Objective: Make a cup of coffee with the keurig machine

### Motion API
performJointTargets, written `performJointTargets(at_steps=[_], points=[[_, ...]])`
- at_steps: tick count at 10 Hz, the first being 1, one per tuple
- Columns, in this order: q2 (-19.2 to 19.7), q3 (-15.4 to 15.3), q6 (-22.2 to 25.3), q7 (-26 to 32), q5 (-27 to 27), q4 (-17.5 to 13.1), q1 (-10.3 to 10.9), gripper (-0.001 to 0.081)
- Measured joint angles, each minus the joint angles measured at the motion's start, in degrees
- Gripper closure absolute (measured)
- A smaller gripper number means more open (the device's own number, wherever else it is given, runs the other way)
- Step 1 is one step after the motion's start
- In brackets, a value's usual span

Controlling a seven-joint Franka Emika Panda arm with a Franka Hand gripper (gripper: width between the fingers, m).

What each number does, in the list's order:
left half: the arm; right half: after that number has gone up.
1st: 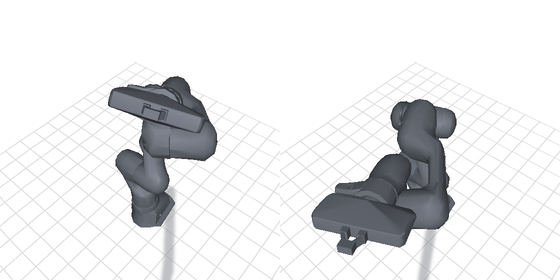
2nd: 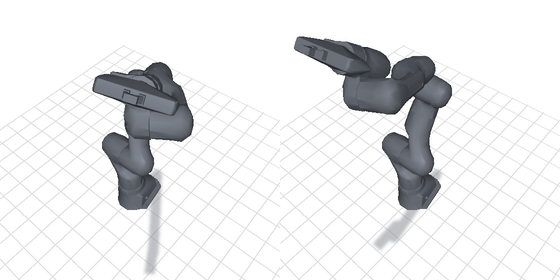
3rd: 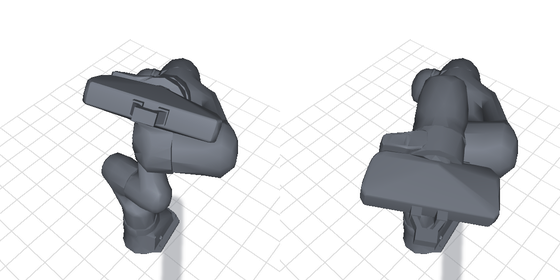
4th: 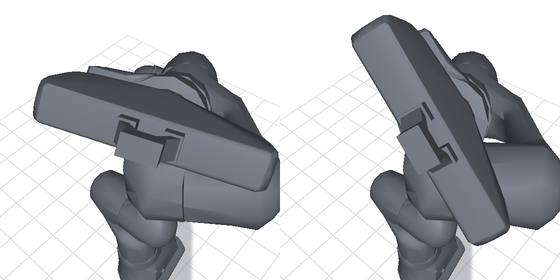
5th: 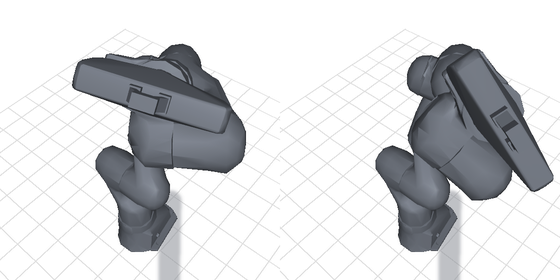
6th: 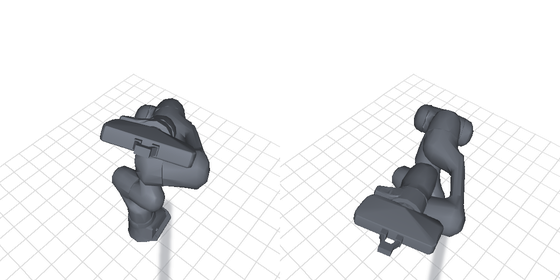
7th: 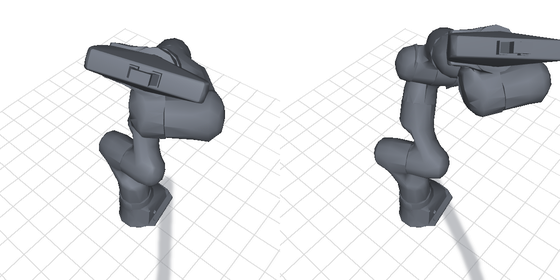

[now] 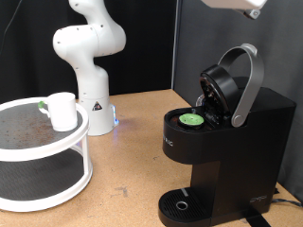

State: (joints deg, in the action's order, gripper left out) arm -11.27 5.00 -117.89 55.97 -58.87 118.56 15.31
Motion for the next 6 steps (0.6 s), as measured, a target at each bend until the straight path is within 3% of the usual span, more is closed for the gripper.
performJointTargets(at_steps=[3,6], points=[[0.8,-2.1,-1.0,-4.7,6.4,-0.1,0.0,0.0803],[2.6,-3.6,-3.6,-5.5,7.6,0.6,0.0,0.0803]])
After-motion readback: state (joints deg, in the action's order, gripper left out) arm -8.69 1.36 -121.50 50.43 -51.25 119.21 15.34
